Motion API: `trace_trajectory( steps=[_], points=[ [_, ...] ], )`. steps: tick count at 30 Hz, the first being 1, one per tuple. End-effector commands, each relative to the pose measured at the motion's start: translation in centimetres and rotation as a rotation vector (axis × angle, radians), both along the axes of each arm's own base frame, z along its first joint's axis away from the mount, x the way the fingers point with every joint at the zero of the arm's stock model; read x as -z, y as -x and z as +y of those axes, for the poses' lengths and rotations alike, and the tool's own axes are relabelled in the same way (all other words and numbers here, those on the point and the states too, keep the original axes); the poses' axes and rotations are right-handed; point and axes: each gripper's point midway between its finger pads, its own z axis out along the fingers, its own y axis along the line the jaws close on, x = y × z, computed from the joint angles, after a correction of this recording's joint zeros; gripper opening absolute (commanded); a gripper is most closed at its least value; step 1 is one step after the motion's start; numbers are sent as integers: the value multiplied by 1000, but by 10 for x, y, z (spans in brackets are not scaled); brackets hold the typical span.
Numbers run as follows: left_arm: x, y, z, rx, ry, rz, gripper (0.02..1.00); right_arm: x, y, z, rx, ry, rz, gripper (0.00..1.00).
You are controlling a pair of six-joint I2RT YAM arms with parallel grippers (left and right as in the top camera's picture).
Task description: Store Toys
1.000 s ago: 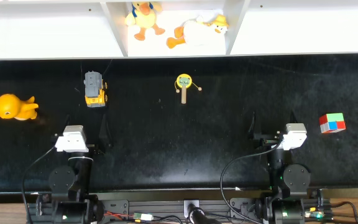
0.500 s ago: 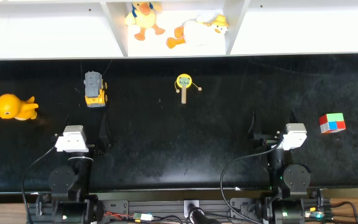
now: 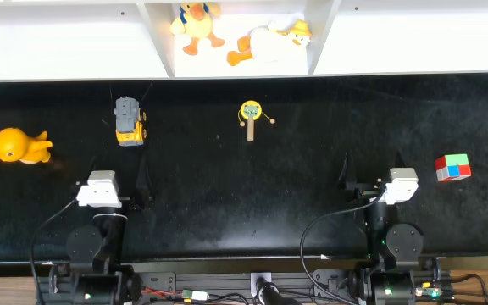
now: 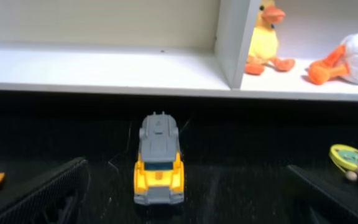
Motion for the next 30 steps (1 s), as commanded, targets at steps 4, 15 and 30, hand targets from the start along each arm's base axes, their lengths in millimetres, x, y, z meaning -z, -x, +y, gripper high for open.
trace_trajectory(
  steps=[4,15,30],
  points=[
    [-26,15,-8,39,52,140,998,3,0,1,-6,-1,0,996],
    [-66,13,2,70,34,421,993,3,0,1,-6,-1,0,996],
    [-51,12,59,225,2,493,993,3,0,1,-6,-1,0,996]
  ],
)
